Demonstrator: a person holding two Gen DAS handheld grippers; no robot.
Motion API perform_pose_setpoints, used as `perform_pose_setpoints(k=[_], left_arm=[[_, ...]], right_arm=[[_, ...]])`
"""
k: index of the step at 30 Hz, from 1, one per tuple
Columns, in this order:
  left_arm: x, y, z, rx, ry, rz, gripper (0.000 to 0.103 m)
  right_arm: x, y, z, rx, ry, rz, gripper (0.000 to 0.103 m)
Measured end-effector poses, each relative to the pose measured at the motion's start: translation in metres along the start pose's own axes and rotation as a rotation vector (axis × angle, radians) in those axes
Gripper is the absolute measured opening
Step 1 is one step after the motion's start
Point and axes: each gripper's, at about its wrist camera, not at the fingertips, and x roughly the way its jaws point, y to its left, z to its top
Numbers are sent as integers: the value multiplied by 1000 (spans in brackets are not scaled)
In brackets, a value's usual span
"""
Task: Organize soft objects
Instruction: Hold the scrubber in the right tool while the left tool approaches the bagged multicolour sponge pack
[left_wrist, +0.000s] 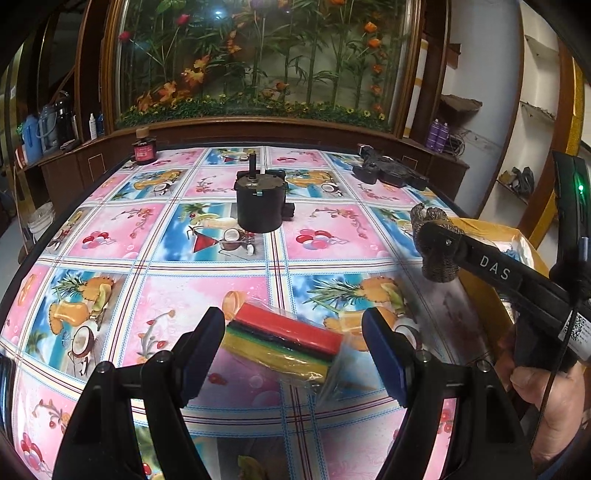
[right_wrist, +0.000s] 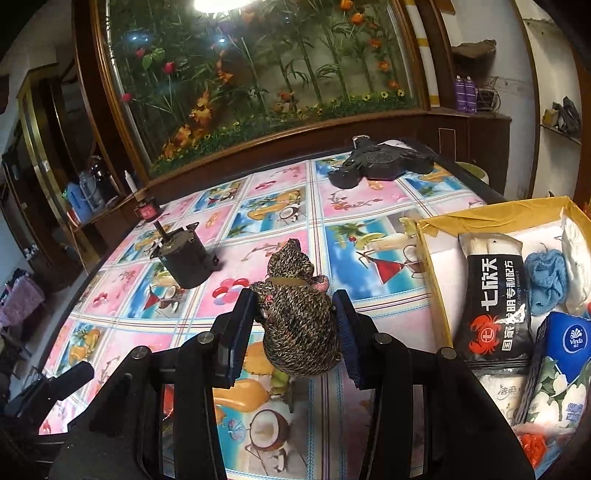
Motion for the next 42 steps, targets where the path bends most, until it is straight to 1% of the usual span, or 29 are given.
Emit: perform_pose_setpoints(k=[7, 15, 24, 27, 31, 36, 42], left_arm=[[2, -3, 0, 8, 13, -4, 77], [2, -5, 0, 16, 7, 3, 77], [1, -5, -2, 27, 8, -2, 77], [5, -7, -3, 41, 31, -13, 77], [13, -11, -5, 62, 67, -7, 77], [30, -13, -10, 71, 171, -47, 77], [30, -25, -18, 142, 187, -18, 79]], right_arm=[[0, -3, -1, 20, 17, 21, 43], [0, -4, -2, 28, 31, 36, 43], [-4, -6, 0, 34, 19, 39, 43], [-6, -6, 1, 30, 15, 47, 43], [-8, -6, 3, 31, 13, 56, 43], [-13, -7, 5, 41, 8, 75, 43], [-14, -11, 6, 57, 7, 90, 43]])
